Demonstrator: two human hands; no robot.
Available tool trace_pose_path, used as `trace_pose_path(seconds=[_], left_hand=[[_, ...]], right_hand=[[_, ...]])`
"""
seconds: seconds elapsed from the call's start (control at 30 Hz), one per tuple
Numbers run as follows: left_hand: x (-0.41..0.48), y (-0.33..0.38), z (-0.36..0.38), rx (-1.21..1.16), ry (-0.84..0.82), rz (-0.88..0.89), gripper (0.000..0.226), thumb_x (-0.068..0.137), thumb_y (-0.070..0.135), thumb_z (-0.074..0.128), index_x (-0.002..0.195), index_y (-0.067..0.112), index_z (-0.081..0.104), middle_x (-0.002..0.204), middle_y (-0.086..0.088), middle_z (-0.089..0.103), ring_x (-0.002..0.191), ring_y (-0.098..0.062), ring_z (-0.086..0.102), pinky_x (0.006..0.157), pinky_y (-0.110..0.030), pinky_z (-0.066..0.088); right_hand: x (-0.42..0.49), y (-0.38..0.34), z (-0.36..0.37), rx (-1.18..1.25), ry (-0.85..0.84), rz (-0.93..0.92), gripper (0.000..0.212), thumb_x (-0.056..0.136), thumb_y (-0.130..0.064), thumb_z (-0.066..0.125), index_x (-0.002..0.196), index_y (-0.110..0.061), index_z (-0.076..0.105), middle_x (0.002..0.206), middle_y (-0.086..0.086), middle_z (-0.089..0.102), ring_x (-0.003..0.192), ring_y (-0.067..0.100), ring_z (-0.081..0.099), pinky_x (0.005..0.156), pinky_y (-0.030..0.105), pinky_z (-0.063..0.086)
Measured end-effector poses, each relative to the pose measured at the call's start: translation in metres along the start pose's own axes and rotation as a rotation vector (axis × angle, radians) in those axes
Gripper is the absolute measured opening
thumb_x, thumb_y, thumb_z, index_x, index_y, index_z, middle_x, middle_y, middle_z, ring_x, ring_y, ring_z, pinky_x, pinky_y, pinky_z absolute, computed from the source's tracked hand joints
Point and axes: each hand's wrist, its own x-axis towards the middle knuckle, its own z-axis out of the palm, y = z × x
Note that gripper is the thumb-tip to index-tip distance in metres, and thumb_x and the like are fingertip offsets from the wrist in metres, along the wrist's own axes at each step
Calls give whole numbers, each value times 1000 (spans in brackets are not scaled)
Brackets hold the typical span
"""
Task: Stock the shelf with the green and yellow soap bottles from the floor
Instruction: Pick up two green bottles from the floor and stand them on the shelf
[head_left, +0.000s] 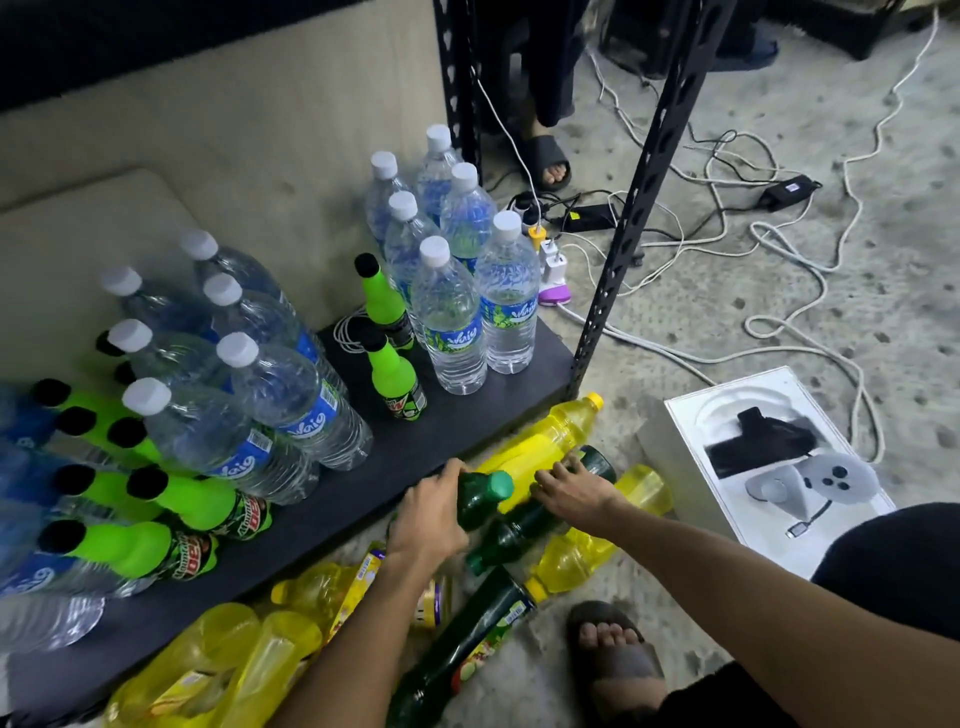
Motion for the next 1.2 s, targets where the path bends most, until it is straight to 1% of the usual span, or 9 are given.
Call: trace_pose_path(seconds=[0.27, 0.4, 0.57, 0.7, 0.8, 0.9, 1.03, 1.1, 1.2], left_hand=[[-78, 2, -87, -316, 309, -56, 75, 50, 44, 89, 120, 34, 62, 105, 4, 76, 100, -19, 70, 90, -26, 54], [-123, 17, -143, -371, 492, -75, 75, 41, 55, 87, 111, 35, 65, 95, 9, 76, 86, -9, 69, 81, -14, 45], [-195, 43, -218, -471, 652, -101, 99, 33, 67, 85, 120, 22, 67, 101, 3, 77, 97, -16, 70, 93, -36, 57], [-247, 76, -280, -520, 836, 40, 103, 32, 66, 90, 124, 24, 68, 107, 18, 71, 100, 1, 65, 96, -22, 49], [-273, 107, -335, -629, 915, 208, 83, 34, 62, 93, 111, 39, 71, 99, 27, 73, 97, 8, 67, 88, -15, 53], [-277, 137, -393, -774, 933, 337, 73, 36, 51, 99, 103, 38, 74, 96, 21, 76, 94, 1, 71, 86, -22, 57], [-255, 165, -466, -849, 1000, 392, 70, 31, 48, 99, 95, 31, 77, 90, 13, 77, 90, -5, 74, 84, -36, 60], [-234, 175, -499, -843, 1022, 403, 69, 31, 45, 100, 94, 32, 77, 90, 12, 78, 89, -8, 74, 81, -40, 61], [-191, 185, -549, -797, 1033, 340, 77, 24, 48, 98, 96, 31, 76, 89, 12, 77, 88, -11, 74, 78, -40, 61]], right_hand=[[-48, -2, -48, 111, -12, 143, 43, 100, -15, 43, 142, -7, 36, 138, 19, 38, 123, 43, 46, 103, 59, 36], [-94, 0, -83, 284, -1, 249, 52, 95, -23, 56, 142, -13, 35, 138, 12, 36, 123, 38, 47, 100, 51, 42], [-172, -7, -140, 710, 260, 363, 66, 92, -31, 65, 149, -14, 35, 137, 11, 40, 121, 34, 53, 96, 38, 45], [-227, -10, -190, 1006, 622, 372, 60, 85, -28, 75, 137, -9, 53, 110, 4, 54, 108, 27, 59, 91, 28, 42], [-259, -5, -254, 1214, 906, 314, 61, 79, -32, 78, 134, -15, 58, 111, -2, 60, 109, 17, 62, 96, 35, 51], [-282, 14, -336, 1247, 1104, 219, 60, 78, -40, 75, 133, -20, 59, 116, -2, 63, 108, 11, 62, 93, 33, 53], [-296, 47, -435, 1188, 1313, 167, 35, 84, -32, 76, 114, -38, 59, 105, -11, 61, 92, -11, 59, 75, 3, 45], [-293, 64, -475, 1151, 1387, 191, 36, 84, -37, 75, 115, -41, 57, 105, -14, 59, 94, -7, 58, 82, 8, 45], [-271, 99, -523, 1100, 1430, 266, 44, 85, -42, 73, 123, -25, 61, 107, -4, 58, 101, 12, 59, 94, 33, 50]])
